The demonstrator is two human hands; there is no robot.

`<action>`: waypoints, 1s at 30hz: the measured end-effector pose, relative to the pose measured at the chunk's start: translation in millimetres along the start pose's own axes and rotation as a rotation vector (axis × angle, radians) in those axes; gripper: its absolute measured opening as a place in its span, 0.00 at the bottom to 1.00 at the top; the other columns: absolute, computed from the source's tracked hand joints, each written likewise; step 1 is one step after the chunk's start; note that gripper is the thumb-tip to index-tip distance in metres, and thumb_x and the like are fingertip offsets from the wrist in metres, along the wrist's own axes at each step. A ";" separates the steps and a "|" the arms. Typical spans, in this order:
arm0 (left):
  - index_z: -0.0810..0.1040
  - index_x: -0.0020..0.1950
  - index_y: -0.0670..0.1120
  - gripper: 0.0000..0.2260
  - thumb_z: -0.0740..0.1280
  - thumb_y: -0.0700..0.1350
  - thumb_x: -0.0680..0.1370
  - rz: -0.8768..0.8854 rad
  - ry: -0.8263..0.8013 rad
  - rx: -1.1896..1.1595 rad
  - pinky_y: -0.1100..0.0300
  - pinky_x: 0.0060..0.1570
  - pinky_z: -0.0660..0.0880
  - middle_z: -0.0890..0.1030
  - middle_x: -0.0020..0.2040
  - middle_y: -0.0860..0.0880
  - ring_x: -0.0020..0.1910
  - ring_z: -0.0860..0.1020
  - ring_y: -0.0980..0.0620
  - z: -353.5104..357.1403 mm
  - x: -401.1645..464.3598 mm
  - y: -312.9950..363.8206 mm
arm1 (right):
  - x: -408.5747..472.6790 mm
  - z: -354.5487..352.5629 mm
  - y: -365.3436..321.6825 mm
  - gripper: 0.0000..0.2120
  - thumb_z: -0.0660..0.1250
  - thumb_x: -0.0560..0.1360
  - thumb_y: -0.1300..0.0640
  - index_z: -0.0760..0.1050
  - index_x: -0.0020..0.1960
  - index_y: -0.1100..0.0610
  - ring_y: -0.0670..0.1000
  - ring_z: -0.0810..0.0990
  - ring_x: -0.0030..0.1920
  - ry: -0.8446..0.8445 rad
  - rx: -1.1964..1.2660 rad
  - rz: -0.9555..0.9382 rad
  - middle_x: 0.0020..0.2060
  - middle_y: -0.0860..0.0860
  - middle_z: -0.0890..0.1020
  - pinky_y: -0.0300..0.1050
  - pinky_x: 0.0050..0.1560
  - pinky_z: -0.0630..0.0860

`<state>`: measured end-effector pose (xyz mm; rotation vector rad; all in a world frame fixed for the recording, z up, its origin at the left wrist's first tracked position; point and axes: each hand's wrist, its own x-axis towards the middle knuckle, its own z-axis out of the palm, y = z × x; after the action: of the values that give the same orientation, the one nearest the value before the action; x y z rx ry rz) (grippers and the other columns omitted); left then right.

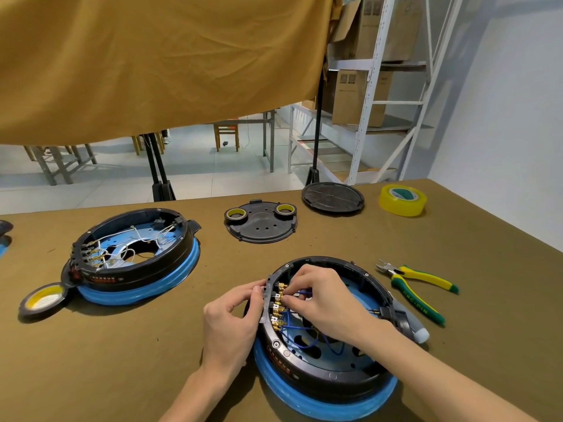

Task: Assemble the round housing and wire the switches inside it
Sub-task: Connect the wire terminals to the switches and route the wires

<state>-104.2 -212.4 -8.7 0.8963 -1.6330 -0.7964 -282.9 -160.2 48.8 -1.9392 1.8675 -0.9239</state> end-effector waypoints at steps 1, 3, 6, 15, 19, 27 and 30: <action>0.87 0.55 0.48 0.11 0.66 0.49 0.80 0.037 0.004 0.014 0.58 0.54 0.83 0.87 0.53 0.58 0.55 0.84 0.62 0.0 -0.9 0.5 | 0.0 -0.4 -0.3 0.06 0.73 0.78 0.52 0.87 0.51 0.53 0.43 0.79 0.49 -0.008 -0.005 0.000 0.48 0.43 0.79 0.44 0.53 0.78; 0.87 0.57 0.45 0.12 0.64 0.47 0.81 0.090 0.003 0.039 0.58 0.53 0.83 0.87 0.54 0.55 0.55 0.84 0.61 0.4 -2.2 0.9 | 0.0 -1.1 -0.9 0.06 0.72 0.79 0.51 0.87 0.52 0.51 0.42 0.76 0.50 -0.021 -0.050 0.000 0.48 0.42 0.78 0.44 0.55 0.76; 0.86 0.57 0.44 0.12 0.64 0.46 0.82 0.097 0.008 0.042 0.56 0.52 0.84 0.87 0.55 0.52 0.55 0.84 0.61 0.1 -2.5 1.2 | 1.3 0.4 -3.6 0.05 0.72 0.79 0.51 0.86 0.51 0.50 0.40 0.71 0.51 -0.025 -0.121 -0.001 0.48 0.40 0.74 0.40 0.53 0.70; 0.85 0.57 0.46 0.10 0.65 0.43 0.81 0.098 0.017 0.039 0.61 0.54 0.83 0.86 0.56 0.52 0.55 0.83 0.63 -0.1 -3.8 4.8 | 7.3 3.6 -14.7 0.05 0.72 0.79 0.51 0.86 0.49 0.51 0.46 0.74 0.51 -0.034 -0.190 0.040 0.52 0.44 0.71 0.51 0.52 0.77; 0.85 0.57 0.45 0.10 0.66 0.42 0.81 0.097 -0.002 0.041 0.59 0.53 0.83 0.86 0.56 0.51 0.56 0.83 0.63 -1.2 -4.3 2.8 | 5.7 2.1 -14.6 0.05 0.72 0.79 0.50 0.86 0.49 0.50 0.45 0.74 0.52 -0.049 -0.157 0.054 0.52 0.43 0.72 0.51 0.54 0.77; 0.85 0.58 0.45 0.11 0.65 0.44 0.80 0.090 -0.012 0.037 0.53 0.52 0.84 0.86 0.57 0.51 0.56 0.84 0.61 0.0 -5.0 0.2 | 6.0 -6.8 -17.7 0.05 0.72 0.79 0.51 0.86 0.50 0.50 0.46 0.75 0.53 -0.095 -0.168 0.020 0.53 0.44 0.74 0.52 0.56 0.77; 0.84 0.58 0.48 0.10 0.66 0.44 0.80 0.101 -0.025 0.039 0.52 0.53 0.84 0.86 0.57 0.51 0.57 0.84 0.61 1.0 -4.5 2.9 | 5.9 -9.0 -15.6 0.05 0.72 0.78 0.48 0.85 0.48 0.49 0.44 0.74 0.54 -0.085 -0.199 0.017 0.54 0.42 0.74 0.50 0.56 0.77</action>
<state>-104.9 -207.0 -8.6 0.8269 -1.7072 -0.7109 -276.6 -162.2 66.5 -2.0362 1.9887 -0.6605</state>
